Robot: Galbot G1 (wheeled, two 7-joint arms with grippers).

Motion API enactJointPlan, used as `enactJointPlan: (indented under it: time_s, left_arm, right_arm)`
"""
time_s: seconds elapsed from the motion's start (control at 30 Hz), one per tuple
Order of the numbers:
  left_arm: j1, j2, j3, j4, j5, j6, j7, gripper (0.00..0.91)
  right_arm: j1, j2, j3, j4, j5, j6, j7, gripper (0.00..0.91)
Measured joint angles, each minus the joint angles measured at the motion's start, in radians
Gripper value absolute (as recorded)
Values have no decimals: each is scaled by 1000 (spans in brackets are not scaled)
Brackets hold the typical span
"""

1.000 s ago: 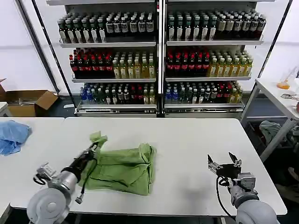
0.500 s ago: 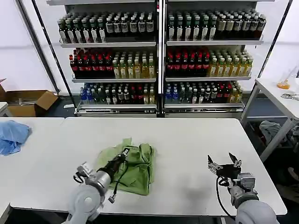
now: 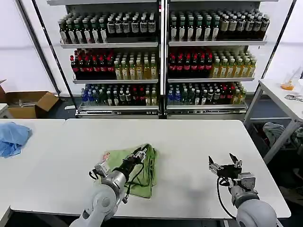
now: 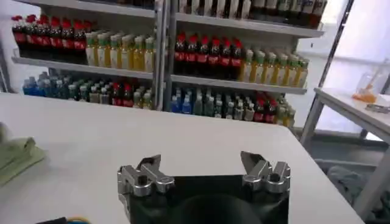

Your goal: Fold and organize the clothes.

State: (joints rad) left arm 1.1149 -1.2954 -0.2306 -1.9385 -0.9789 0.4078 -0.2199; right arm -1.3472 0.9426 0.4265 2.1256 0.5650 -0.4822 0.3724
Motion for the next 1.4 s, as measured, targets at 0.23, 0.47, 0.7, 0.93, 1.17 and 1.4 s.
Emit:
enactJointPlan:
  time_s: [0.23, 0.47, 0.7, 0.93, 1.17, 1.4]
  left_arm:
    - [52, 41, -64, -56, 68, -6, 28, 907]
    - [139, 96, -177, -62, 177, -27, 30, 907]
    - [186, 113, -220, -22, 303, -34, 29, 907]
    - [190, 114, -220, 23, 367, -22, 34, 907]
    - [179, 117, -223, 57, 353, 13, 46, 907]
    - [163, 116, -233, 79, 294, 65, 52, 907]
  right_arm:
    - [18, 8, -15, -9, -1, 1, -3, 907]
    - [23, 12, -17, -13, -3, 2, -6, 907]
    - [18, 15, -12, -13, -6, 2, -7, 907]
    - [13, 21, -12, -13, -12, 3, -7, 907]
    - [11, 20, -6, -8, -12, 2, -6, 907]
    - [7, 19, 0, -3, -12, 0, -4, 907]
